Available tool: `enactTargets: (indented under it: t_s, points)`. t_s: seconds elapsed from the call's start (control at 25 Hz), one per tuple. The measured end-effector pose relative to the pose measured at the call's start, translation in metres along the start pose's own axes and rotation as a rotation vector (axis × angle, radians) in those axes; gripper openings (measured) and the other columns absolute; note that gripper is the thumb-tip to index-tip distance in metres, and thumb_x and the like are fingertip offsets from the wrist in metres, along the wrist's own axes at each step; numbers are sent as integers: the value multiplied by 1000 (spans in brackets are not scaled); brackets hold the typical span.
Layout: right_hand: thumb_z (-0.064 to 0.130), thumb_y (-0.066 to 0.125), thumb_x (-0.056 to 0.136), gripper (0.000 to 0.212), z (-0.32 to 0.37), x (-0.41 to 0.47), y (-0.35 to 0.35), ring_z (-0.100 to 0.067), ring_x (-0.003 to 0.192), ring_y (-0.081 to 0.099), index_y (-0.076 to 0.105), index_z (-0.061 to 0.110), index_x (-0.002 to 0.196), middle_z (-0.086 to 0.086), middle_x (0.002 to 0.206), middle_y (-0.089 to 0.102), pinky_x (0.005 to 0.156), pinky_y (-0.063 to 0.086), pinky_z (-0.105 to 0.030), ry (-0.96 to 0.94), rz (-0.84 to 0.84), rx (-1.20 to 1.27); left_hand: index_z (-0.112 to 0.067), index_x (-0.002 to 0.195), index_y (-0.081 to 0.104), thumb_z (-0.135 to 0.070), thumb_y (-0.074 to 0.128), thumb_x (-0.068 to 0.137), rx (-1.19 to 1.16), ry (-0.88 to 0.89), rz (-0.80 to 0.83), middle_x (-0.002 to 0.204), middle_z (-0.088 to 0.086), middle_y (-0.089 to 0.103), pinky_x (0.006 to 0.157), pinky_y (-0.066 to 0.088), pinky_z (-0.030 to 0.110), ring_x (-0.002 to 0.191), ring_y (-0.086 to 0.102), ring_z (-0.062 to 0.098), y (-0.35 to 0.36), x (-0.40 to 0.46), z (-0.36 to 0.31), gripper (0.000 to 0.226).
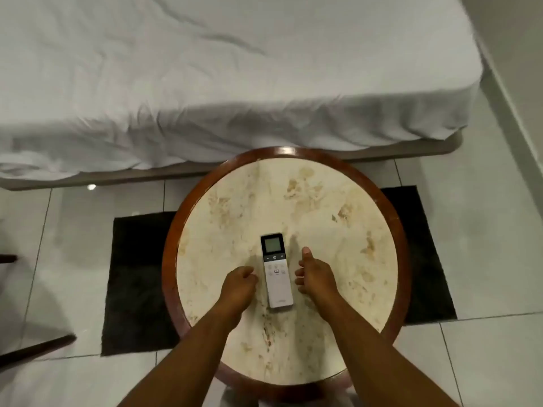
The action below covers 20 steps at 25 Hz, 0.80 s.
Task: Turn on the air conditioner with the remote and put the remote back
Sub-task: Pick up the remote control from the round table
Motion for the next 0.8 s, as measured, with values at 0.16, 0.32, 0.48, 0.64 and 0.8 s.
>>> enactTargets:
  t_s: [0.16, 0.32, 0.48, 0.64, 0.8]
  points:
    - [45, 43, 99, 48, -15, 13, 20, -28, 77, 70, 63, 14, 69, -10, 82, 73, 73, 55, -40, -35, -23, -196, -16, 107, 69, -18, 54, 93, 55, 55, -8, 107, 6, 71, 87, 56, 47, 94, 67, 24, 19, 18, 16, 21]
    - [40, 46, 99, 44, -21, 22, 27, -23, 73, 67, 65, 8, 75, -9, 82, 72, 58, 47, -28, -68, -18, -314, -16, 95, 71, -17, 60, 90, 67, 69, -106, 96, 4, 73, 82, 59, 45, 86, 69, 22, 16, 31, 24, 12]
    - [37, 57, 95, 32, -25, 21, 34, -17, 72, 66, 70, 8, 86, -5, 86, 72, 55, 47, -24, -71, 53, -314, -16, 87, 69, -14, 60, 91, -44, 9, -63, 93, 8, 74, 68, 60, 35, 79, 71, 20, 14, 28, 29, 10]
    - [36, 58, 95, 25, -7, 0, 28, -19, 77, 70, 70, 14, 92, -4, 89, 72, 58, 53, -26, -51, 183, -199, -13, 88, 69, -18, 61, 92, -157, -37, 2, 89, 7, 74, 55, 56, 26, 75, 73, 18, 6, 6, 15, 10]
    - [32, 60, 95, 21, 47, -43, 2, -23, 80, 75, 71, 17, 85, -7, 92, 77, 67, 61, -34, -135, 196, -78, -14, 92, 68, -17, 63, 90, -163, 76, 50, 90, 4, 75, 58, 56, 28, 76, 73, 20, -5, -38, -41, 6]
Point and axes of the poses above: each hand's wrist, its own x-axis towards the middle knuckle, its own y-axis out of the palm, z = x × y, the point moved 3 cm from there along x, towards the middle knuckle
